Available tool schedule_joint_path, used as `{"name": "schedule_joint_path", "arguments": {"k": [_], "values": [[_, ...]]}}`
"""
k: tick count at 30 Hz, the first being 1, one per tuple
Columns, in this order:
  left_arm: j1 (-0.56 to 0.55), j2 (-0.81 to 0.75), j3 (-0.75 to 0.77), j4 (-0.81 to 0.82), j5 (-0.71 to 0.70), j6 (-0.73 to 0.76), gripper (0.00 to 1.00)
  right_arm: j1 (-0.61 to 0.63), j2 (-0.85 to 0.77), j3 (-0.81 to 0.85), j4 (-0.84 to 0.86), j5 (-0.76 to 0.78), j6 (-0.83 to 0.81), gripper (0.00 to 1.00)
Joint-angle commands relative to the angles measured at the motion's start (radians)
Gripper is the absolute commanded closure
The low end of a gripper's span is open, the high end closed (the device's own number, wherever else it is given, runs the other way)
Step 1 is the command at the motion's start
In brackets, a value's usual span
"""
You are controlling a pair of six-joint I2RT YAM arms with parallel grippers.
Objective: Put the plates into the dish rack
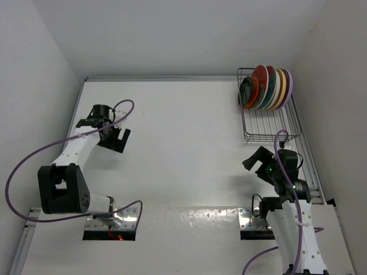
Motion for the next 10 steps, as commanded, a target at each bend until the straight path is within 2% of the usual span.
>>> {"name": "schedule_joint_path", "arguments": {"k": [1, 10], "values": [[-0.003, -0.026, 0.004, 0.019, 0.029, -0.002, 0.00, -0.002, -0.017, -0.007, 0.005, -0.013, -0.004, 0.00], [-0.003, -0.035, 0.004, 0.028, 0.038, -0.002, 0.00, 0.000, -0.005, -0.007, 0.008, -0.027, -0.007, 0.00]]}}
